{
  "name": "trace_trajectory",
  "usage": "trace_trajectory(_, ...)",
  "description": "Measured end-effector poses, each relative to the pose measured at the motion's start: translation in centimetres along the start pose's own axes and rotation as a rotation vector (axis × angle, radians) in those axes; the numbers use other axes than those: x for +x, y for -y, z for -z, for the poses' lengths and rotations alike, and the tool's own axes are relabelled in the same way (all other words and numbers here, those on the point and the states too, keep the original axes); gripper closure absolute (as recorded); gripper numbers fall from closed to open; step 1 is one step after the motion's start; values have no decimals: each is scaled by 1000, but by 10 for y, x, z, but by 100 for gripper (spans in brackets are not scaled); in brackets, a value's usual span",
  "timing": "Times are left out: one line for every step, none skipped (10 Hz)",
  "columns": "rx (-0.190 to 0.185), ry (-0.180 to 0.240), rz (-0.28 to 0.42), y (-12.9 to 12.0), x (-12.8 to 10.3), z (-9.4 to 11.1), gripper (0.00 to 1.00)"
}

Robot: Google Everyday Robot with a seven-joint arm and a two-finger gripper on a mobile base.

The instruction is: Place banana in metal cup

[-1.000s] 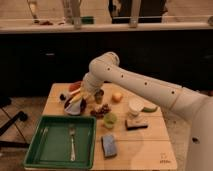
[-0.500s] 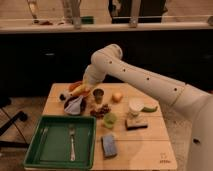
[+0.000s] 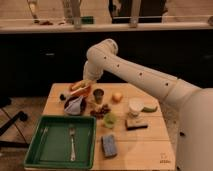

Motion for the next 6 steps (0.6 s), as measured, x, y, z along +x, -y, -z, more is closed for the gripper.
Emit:
trace_trajectory(-1, -11, -17, 1, 7, -1, 100)
trace_trajectory(0, -16, -30, 0, 10, -2, 100)
trace_trajectory(5, -20, -50, -1, 16, -2, 100)
trace_trajectory(15, -30, -69, -2, 25, 1, 100)
trace_trajectory(24, -34, -87, -3, 32, 3, 100)
trace_trajectory(34, -43, -114, -5, 42, 6, 100)
